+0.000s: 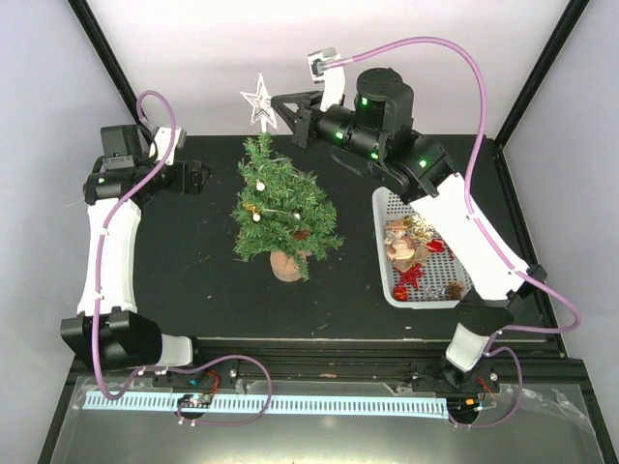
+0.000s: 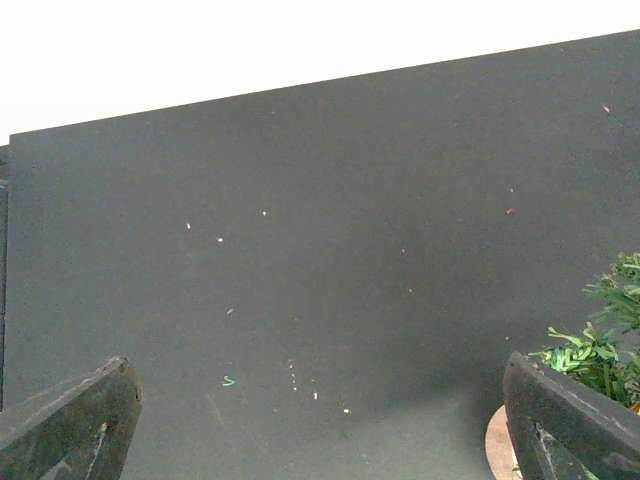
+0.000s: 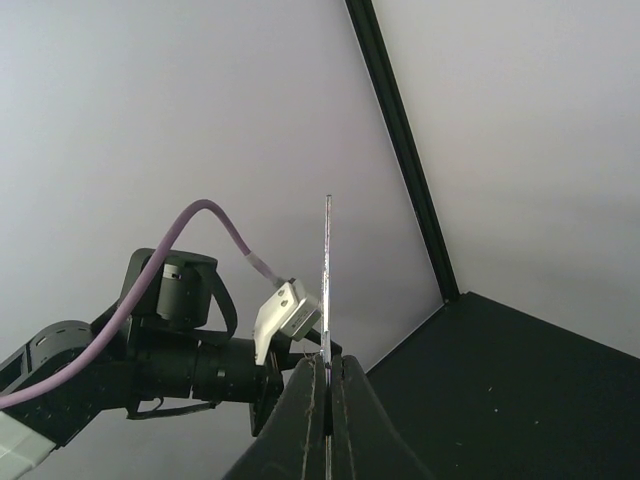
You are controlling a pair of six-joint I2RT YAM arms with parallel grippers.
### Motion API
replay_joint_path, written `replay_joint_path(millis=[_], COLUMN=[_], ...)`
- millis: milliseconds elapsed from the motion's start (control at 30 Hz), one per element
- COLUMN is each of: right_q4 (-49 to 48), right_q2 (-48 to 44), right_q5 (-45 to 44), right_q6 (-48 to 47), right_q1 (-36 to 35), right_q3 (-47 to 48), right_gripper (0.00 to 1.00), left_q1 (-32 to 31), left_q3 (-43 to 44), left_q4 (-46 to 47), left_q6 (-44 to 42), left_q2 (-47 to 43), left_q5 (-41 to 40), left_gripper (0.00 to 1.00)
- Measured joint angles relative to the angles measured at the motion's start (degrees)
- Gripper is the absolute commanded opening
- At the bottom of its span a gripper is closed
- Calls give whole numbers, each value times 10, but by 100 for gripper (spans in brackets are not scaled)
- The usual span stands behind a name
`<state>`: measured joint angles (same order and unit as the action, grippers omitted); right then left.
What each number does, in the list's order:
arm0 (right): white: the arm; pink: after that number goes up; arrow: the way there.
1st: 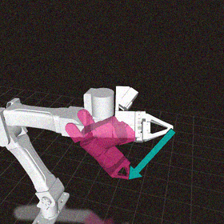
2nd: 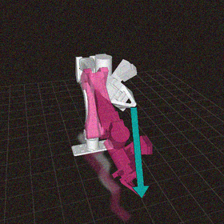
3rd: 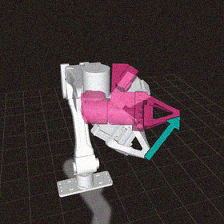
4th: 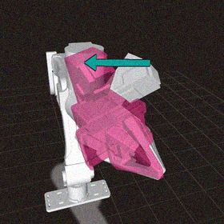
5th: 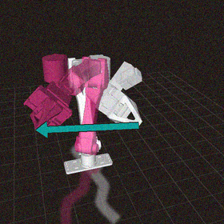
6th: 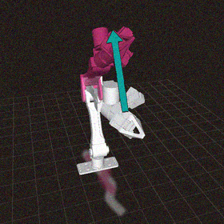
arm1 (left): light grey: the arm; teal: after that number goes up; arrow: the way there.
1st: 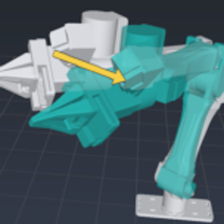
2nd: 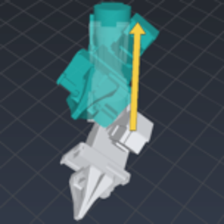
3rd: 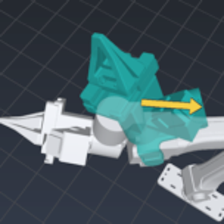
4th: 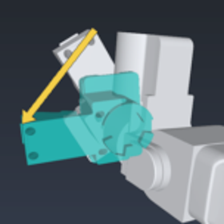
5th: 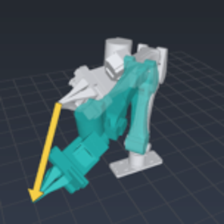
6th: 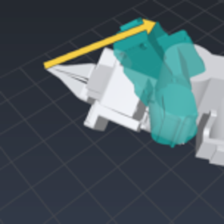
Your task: Decorate the small christmas tree
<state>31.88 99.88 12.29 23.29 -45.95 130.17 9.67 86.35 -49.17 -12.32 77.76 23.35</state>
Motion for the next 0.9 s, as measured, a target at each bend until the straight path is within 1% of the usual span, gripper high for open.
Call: replay_joint_path(millis=[500, 633, 767, 900], right_q4=[-50, -70, -91, -113], right_q2=[-46, -55, -63, -71], right_q5=[0, 0, 0, -1], right_q6=[-14, -21, -29, -38], right_q1=[-9, -9, -10, -9], right_q3=[-84, -108, -129, -152], right_gripper=[1, 4, 4, 7], left_q1=[0, -1, -4, -7], left_q3=[0, 0, 0, 0], left_q4=[12, 12, 13, 13], left_q6=[6, 6, 6, 7], left_q2=[3, 8, 11, 11], left_q5=[-1, -2, -3, -3], left_gripper=[99, 99, 99, 99])
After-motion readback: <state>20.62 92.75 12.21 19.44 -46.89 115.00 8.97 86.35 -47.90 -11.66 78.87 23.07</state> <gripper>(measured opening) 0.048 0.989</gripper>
